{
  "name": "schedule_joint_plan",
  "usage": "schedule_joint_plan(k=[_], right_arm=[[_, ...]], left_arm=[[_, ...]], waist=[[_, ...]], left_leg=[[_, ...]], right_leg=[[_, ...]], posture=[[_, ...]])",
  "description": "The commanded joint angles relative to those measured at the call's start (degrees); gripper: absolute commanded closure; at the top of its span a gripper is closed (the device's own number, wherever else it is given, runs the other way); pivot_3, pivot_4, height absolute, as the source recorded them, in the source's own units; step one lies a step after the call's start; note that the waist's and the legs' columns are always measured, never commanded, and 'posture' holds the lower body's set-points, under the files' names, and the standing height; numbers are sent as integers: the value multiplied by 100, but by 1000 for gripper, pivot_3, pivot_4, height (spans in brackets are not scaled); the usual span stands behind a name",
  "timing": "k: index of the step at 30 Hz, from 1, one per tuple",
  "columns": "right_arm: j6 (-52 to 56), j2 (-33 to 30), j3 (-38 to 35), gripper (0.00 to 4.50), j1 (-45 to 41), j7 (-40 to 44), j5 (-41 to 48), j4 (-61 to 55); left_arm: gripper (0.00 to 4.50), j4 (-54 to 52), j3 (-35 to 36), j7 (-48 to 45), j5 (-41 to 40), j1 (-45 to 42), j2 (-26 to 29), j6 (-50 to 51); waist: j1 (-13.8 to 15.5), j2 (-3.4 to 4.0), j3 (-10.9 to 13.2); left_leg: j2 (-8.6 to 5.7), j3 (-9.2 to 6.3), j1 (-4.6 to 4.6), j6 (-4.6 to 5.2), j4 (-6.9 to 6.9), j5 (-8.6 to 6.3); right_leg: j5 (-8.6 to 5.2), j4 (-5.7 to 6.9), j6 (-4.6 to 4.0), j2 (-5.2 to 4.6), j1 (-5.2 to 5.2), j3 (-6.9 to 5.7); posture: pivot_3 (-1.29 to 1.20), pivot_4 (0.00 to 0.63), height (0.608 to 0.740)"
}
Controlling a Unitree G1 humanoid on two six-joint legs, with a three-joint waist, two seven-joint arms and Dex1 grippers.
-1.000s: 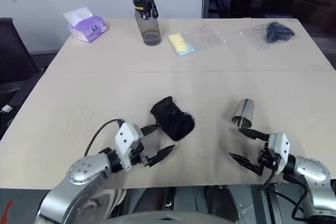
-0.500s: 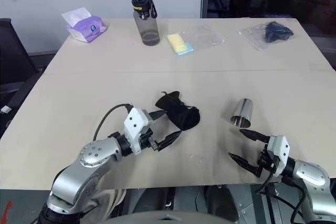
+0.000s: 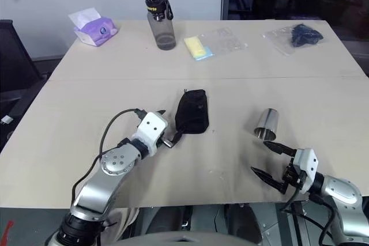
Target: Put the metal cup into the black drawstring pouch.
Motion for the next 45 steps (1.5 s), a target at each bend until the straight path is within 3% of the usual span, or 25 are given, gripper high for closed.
schedule_joint_plan(k=[1, 6, 16, 20, 26, 27, 29, 37, 41, 45], right_arm=[[-60, -44, -42, 60, -10, -37, 22, -179], [-67, -21, -3, 60, 11, -38, 6, -190], [-20, 29, 58, 60, 133, -103, 81, -460], [-25, 60, 87, 0, 170, -138, 124, -539], [4, 95, 91, 0, 324, -172, 198, -717], [22, 156, 48, 0, 323, -288, 236, -771], [80, 297, -55, 0, 273, -607, 294, -857], [118, 754, -223, 0, 147, -2423, -809, -608], [109, 955, -302, 0, 271, -2678, -639, -731], [-76, 949, -344, 0, 566, -2410, -335, -860]], left_arm=[[0, -493, 158, -461, -402, 394, 107, -499], [0, -250, 84, -560, -211, 343, 201, -805], [0, 460, -216, -552, 81, -274, -176, -861], [1161, 595, -208, -796, -92, -357, -188, -847], [4263, 731, -143, -860, -68, -474, -185, -871], [4476, 714, -117, -863, -103, -506, -208, -780], [4476, 643, -45, -863, -227, -581, -288, -592], [4476, 208, 338, -760, -1007, -977, -820, 403], [4476, 113, 516, -659, -1281, -1115, -950, 744], [4476, 73, 693, -584, -1555, -1242, -1052, 995]], waist=[[-13, 0, 0], [38, 2, 0], [100, 2, 0], [102, 2, -1], [102, 2, -1], [101, 2, 0], [101, 2, -1], [106, 2, -1], [99, 3, -2], [101, 3, -2]], left_leg=[[2, 0, 0, 0, -2, 0], [5, -3, 2, 0, 5, 0], [-4, 0, -3, 0, 12, 0], [-3, -1, -2, 0, 13, 0], [-3, 0, -2, 0, 19, 0], [-3, -1, -2, 0, 19, 0], [-2, -1, -3, 0, 18, 0], [-5, -2, -6, 0, 26, 0], [-5, -2, -5, 0, 24, 0], [-5, -3, -5, 0, 25, 0]], right_leg=[[0, 0, 0, 0, -1, 0], [0, 4, -1, 0, 1, -8], [0, 4, 0, 1, 4, -6], [0, 5, 1, 3, 4, -7], [0, 6, 1, 2, 6, -7], [0, 6, 1, 2, 6, -7], [0, 6, 1, 2, 5, -8], [1, 9, 2, 2, 6, -9], [1, 11, 1, 4, 5, -7], [1, 11, 1, 4, 6, -7]], posture=[[0, 150, 740], [0, 150, 740], [0, 150, 740], [0, 150, 740], [0, 150, 740], [0, 150, 740], [0, 150, 740], [0, 150, 740], [0, 150, 740], [0, 150, 740]])
